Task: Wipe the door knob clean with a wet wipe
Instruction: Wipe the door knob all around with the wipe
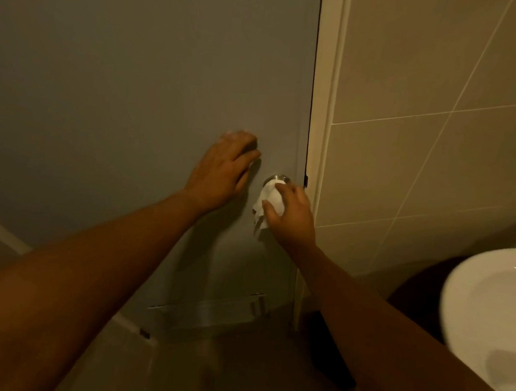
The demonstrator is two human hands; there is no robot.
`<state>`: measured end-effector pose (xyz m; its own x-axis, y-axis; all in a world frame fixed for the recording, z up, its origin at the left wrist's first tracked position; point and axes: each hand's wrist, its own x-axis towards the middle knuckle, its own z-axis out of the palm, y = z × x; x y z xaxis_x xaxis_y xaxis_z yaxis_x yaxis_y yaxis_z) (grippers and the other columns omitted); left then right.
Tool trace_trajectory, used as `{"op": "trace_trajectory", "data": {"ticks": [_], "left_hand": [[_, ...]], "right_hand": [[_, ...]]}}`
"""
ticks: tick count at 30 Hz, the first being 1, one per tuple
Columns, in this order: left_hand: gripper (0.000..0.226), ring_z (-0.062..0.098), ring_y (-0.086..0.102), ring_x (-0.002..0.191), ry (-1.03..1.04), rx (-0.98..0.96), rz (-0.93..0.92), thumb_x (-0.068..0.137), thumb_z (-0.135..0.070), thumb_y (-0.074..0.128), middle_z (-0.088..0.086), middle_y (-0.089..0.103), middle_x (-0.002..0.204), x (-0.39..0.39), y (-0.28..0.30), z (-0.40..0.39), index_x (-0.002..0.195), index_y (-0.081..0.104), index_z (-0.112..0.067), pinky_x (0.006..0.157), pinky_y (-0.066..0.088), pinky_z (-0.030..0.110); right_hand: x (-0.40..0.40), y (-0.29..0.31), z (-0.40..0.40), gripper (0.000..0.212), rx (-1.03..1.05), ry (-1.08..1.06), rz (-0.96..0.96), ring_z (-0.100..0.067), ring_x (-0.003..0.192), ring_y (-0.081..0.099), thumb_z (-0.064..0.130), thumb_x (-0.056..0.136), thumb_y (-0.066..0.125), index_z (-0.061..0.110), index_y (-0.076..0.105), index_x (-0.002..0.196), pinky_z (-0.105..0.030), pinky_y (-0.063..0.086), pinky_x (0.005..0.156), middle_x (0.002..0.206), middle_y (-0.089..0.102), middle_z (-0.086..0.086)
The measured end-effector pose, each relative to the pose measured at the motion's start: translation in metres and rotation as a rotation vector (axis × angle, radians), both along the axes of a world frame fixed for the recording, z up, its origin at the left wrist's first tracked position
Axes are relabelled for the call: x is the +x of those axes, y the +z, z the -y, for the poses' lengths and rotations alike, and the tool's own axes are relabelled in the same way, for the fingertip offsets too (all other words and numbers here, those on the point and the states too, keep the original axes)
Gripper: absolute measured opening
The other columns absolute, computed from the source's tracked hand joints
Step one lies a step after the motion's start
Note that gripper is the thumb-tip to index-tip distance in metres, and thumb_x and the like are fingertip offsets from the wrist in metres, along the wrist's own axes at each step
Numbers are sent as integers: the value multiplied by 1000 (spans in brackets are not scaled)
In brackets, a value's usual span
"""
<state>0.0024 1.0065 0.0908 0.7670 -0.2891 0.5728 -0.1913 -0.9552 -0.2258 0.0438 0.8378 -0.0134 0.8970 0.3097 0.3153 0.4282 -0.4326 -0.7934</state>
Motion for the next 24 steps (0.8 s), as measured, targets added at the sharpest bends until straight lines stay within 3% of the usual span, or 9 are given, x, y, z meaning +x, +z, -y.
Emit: {"op": "trace_trajectory", "data": {"ticks": [2,8,13,16,20,24], "left_hand": [[44,36,38,140,-20,168,0,95,-22,50,19,43,149,6,8,-8,136,53,-8,118,25,52],[61,32,15,150,20,437,-25,97,-31,39,13,18,162,25,11,-26,154,22,-16,120,6,49],[64,29,9,151,-16,496,58,98,-41,35,12,12,163,36,0,-39,156,15,-20,121,3,47],[63,28,7,151,-50,521,76,100,-42,32,11,10,163,43,-1,-46,156,11,-21,121,1,46],[62,30,9,151,-81,548,122,102,-41,31,12,10,163,49,-4,-50,156,11,-20,121,1,46],[62,30,7,151,-95,555,153,102,-41,30,12,7,163,53,-6,-52,156,9,-19,121,-2,47]], "right_hand": [[-2,-7,-8,59,32,-42,-32,-23,124,48,42,88,63,23,43,140,-35,47,100,142,41,-1],[-8,-29,-32,52,133,-243,81,-26,109,58,32,92,61,12,45,137,-22,47,82,133,47,-11],[-1,-27,-54,52,487,-304,-188,-16,102,59,33,82,68,27,46,129,-30,57,79,120,55,-2],[7,-32,-50,47,350,-248,-110,-14,101,56,34,85,64,27,50,129,-28,55,81,120,52,1],[23,-39,-31,34,103,-91,13,1,89,47,39,88,56,38,48,121,-21,45,76,108,39,18],[13,-37,-43,37,265,-199,0,-10,98,52,35,88,62,37,48,121,-22,50,77,114,46,7]]}}
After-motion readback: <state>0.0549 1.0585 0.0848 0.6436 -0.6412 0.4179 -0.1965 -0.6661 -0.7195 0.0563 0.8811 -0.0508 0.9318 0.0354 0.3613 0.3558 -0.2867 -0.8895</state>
